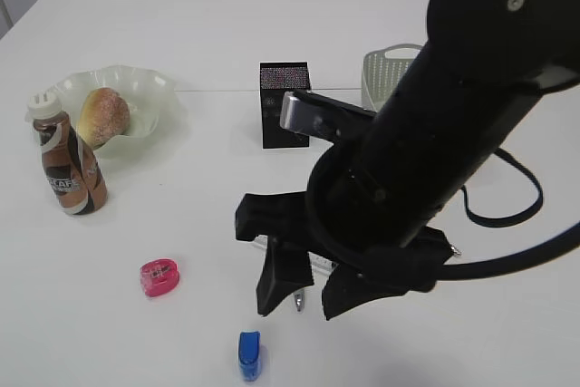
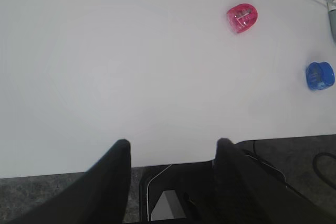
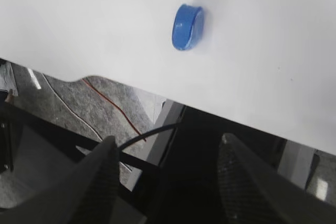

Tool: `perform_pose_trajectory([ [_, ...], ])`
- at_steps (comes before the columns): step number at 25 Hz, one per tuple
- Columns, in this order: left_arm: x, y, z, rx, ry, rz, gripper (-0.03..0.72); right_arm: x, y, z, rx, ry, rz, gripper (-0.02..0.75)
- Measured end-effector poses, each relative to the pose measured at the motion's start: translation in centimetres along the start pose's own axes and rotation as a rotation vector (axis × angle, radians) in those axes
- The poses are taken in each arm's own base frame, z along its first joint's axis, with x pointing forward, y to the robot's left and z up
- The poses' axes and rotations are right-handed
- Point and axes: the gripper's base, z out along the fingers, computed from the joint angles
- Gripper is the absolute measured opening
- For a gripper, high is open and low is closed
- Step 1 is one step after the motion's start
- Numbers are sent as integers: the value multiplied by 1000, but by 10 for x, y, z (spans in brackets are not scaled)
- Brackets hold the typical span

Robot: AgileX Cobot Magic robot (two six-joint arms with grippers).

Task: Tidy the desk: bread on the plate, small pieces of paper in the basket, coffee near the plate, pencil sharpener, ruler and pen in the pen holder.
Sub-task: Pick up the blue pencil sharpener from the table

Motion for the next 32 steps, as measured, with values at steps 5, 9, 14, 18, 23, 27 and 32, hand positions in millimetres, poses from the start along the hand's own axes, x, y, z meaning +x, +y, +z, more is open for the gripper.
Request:
perform_pose_trajectory([
  [5, 0, 0, 0, 0, 2, 0, 377, -10, 6, 25, 46, -36, 21, 438],
  [9, 0, 0, 0, 0, 2, 0, 372, -22, 8, 48, 153, -16, 25, 438],
  [14, 0, 0, 0, 0, 2, 0, 370, -43, 24, 65, 235, 5, 8, 438],
  [18, 0, 0, 0, 0, 2, 0, 370, -45, 26, 91, 329, 74, 0, 438],
  [23, 0, 0, 0, 0, 2, -1, 370, -44, 31, 116, 363, 119, -2, 438],
  [27, 0, 0, 0, 0, 2, -1, 370, -47, 28, 128, 377, 135, 16, 438],
  [32, 0, 0, 0, 0, 2, -1, 370, -48, 25, 137, 388, 143, 52, 438],
])
